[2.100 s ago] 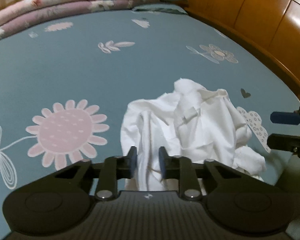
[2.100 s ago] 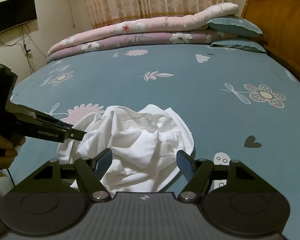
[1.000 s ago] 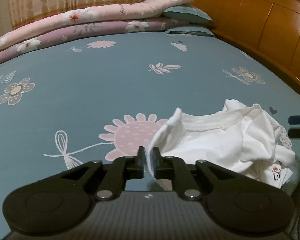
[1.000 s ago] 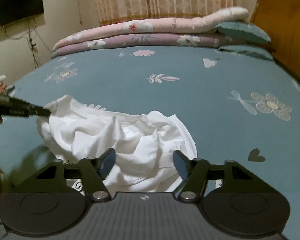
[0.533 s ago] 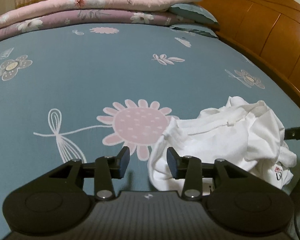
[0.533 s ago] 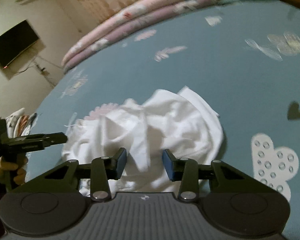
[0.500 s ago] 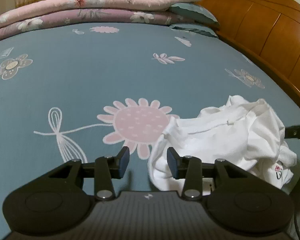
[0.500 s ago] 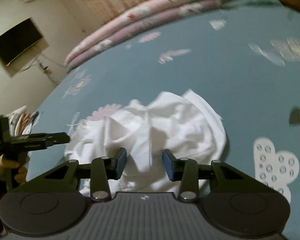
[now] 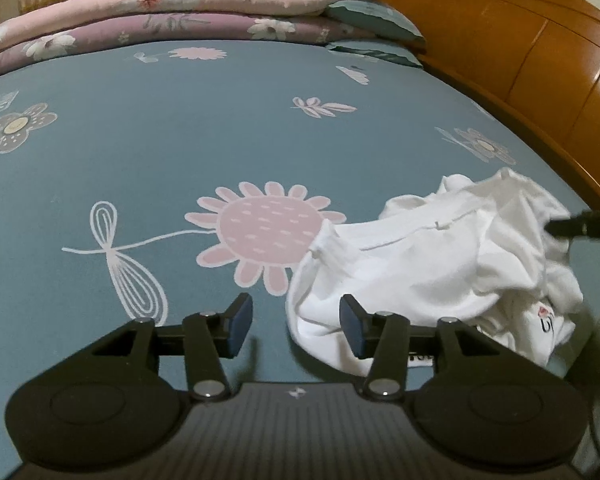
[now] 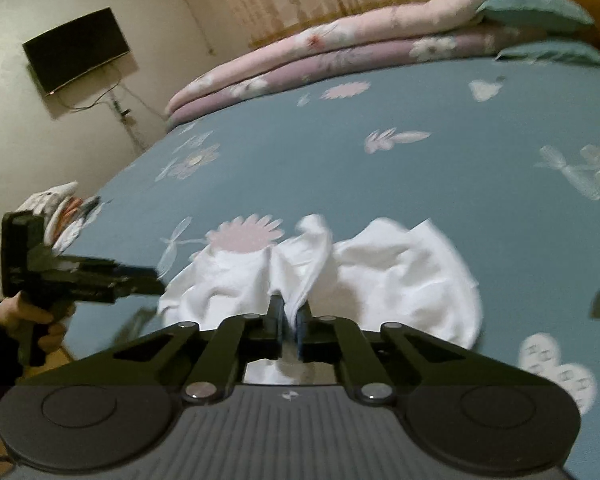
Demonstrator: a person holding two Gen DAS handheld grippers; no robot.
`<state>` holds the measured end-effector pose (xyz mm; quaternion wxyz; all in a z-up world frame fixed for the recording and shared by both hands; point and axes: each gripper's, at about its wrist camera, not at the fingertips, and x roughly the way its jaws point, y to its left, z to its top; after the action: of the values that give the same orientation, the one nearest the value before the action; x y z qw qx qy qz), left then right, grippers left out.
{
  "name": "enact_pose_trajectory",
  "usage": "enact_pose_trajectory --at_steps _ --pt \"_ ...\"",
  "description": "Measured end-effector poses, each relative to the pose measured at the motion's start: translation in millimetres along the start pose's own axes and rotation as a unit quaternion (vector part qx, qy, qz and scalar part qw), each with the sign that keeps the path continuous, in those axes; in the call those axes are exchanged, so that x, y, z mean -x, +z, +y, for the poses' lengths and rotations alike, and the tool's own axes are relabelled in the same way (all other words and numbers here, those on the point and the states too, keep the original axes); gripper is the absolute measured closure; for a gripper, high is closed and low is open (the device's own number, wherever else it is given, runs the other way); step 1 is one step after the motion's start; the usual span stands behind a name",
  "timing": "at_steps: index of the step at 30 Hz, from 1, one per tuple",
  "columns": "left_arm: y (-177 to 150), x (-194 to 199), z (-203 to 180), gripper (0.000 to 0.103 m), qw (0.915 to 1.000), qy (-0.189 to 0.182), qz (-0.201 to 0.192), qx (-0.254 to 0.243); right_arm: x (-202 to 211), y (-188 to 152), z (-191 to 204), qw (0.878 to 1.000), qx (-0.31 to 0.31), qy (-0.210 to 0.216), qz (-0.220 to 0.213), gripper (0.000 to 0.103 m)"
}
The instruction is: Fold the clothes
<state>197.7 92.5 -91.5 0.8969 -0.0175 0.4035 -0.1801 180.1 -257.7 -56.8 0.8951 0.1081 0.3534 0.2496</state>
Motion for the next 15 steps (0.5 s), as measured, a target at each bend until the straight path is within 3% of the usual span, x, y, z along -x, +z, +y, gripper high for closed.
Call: enact_pose_trajectory --at_steps 9,15 --pt "-4.6 -13.1 -12.6 0.05 0.9996 -0.027 0.006 -0.002 39.2 17.0 -28.4 0.994 0.017 -0.106 -0.024 0.099" --pt "3.2 -26.8 -14.4 0.05 0.9974 -0.068 -0.003 0.025 45.1 9.3 -42.4 0.993 0.007 -0.118 -0.018 0.099"
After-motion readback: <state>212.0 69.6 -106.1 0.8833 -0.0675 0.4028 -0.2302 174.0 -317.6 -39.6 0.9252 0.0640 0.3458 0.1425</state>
